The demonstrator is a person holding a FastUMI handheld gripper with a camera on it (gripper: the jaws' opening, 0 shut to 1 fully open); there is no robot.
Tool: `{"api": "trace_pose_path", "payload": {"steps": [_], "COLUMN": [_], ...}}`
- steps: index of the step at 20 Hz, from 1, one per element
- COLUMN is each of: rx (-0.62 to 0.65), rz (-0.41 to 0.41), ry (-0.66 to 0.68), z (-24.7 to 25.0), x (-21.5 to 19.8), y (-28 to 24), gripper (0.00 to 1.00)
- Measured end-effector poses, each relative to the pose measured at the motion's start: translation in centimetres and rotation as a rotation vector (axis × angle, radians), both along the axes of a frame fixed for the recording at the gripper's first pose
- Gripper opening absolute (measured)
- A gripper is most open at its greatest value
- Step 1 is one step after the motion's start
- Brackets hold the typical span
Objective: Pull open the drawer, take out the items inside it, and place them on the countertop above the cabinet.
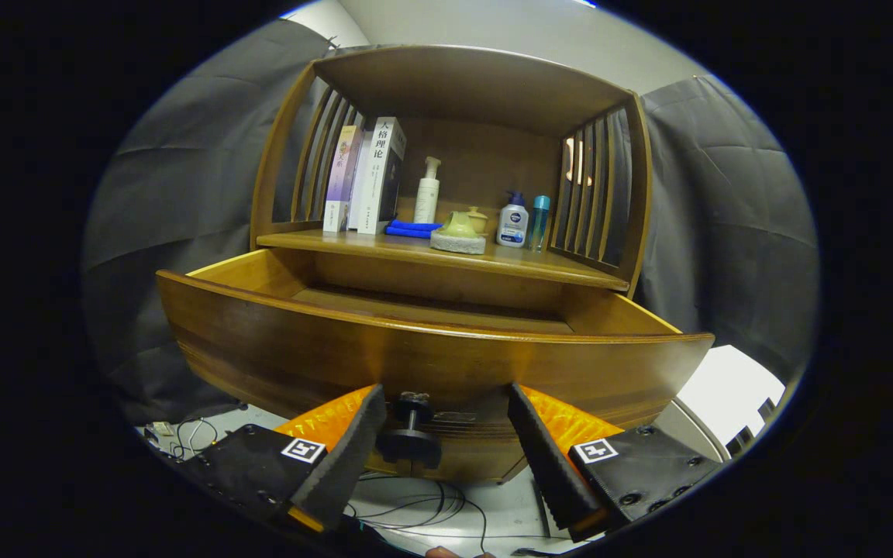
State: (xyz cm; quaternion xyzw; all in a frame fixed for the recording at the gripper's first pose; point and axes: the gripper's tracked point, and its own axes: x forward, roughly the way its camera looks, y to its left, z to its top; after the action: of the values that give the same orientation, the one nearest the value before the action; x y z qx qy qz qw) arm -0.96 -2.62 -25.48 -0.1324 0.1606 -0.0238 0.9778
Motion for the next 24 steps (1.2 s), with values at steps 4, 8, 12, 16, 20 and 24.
{"api": "trace_pose_path", "payload": {"steps": [4, 8, 12, 16, 20, 24], "rx": [0.023, 0.056, 0.067, 0.073, 0.077, 0.074], "rz": [-0.004, -0.015, -0.019, -0.022, -0.031, -0.037], "ry": [-0.005, -0.007, -0.008, -0.010, -0.003, 0.001], "z": [0.2, 0.3, 0.2, 0.1, 0.1, 0.0], "x": [2.4, 4.7, 7.0, 8.9, 10.5, 11.8], "y": [0.1, 0.5, 0.6, 0.5, 0.6, 0.6], "gripper": [1.00, 1.00, 1.00, 1.00, 1.00, 1.00]}}
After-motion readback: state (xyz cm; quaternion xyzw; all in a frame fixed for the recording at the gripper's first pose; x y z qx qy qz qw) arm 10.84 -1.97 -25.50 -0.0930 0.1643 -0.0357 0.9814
